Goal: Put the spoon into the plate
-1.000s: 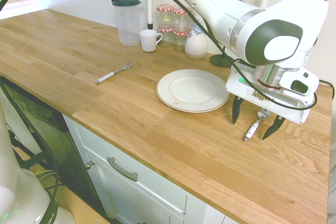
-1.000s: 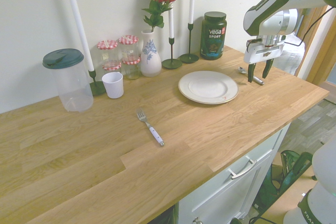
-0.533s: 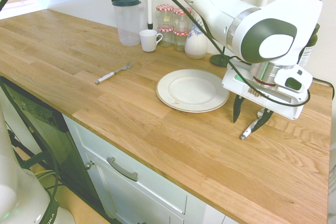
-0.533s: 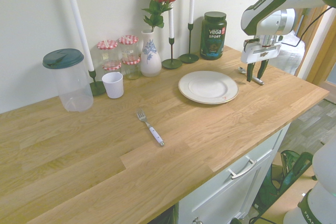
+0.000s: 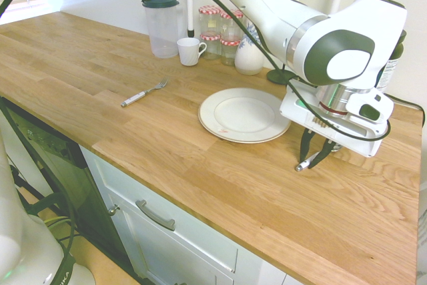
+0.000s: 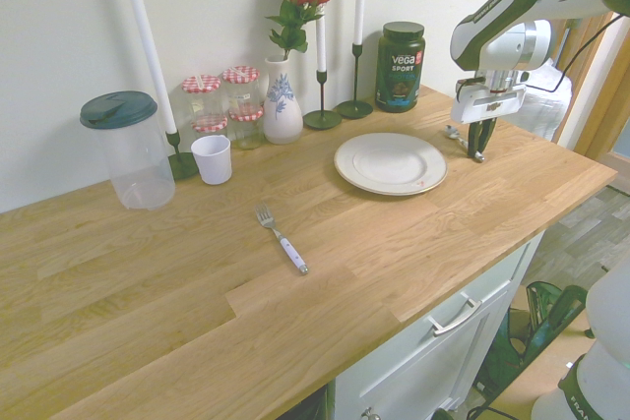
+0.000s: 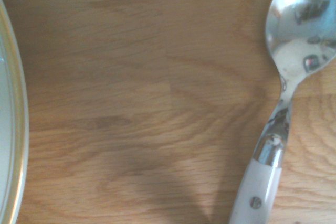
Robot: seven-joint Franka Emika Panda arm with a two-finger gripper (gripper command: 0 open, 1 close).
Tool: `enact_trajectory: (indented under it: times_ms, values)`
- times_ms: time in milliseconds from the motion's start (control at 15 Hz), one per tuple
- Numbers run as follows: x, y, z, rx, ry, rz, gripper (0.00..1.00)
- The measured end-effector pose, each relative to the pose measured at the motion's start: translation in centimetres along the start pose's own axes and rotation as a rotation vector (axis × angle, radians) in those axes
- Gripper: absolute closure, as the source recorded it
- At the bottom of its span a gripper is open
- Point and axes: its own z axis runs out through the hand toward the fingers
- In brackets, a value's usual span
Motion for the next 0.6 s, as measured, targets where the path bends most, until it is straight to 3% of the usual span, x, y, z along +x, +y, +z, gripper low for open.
enact_trajectory:
  times_ms: [600]
  values:
    - [-0.24, -0.59, -0.94, 0.015, 0.014, -0.011, 1.0]
